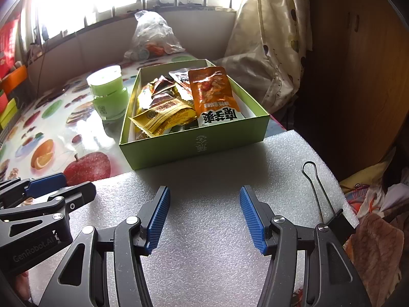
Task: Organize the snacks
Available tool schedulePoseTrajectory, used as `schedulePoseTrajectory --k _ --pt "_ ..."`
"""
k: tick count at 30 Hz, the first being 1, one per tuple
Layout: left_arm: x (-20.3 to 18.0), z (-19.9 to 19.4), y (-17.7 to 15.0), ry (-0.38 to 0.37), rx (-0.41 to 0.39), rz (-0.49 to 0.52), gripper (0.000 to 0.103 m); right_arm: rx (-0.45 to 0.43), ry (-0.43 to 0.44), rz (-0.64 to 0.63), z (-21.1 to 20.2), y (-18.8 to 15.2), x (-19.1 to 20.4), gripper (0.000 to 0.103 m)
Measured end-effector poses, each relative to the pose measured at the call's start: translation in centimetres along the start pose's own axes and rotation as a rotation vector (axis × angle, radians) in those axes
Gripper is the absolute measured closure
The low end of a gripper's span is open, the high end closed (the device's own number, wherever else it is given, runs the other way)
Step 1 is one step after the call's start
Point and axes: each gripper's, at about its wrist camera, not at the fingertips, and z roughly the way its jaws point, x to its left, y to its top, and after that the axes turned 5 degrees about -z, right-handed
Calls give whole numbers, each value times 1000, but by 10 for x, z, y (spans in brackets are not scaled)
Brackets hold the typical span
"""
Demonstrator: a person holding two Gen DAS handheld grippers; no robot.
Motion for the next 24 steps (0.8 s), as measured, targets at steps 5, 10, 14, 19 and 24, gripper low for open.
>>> schedulePoseTrajectory --k 5,10,14,19,24 --pt "0 0 0 -1 0 -1 49 0 0 1 0 0 0 46" --pt "0 0 0 -2 0 -2 49 0 1 0 0 0 0 46" --pt "1 0 0 -1 0 -2 49 0 1 0 0 0 0 46" --pt "1 0 -1 1 0 -1 49 -1 1 0 0 0 0 46" --pt "1 0 -1 -1 0 -6 49 -1 0 -1 0 0 0 46"
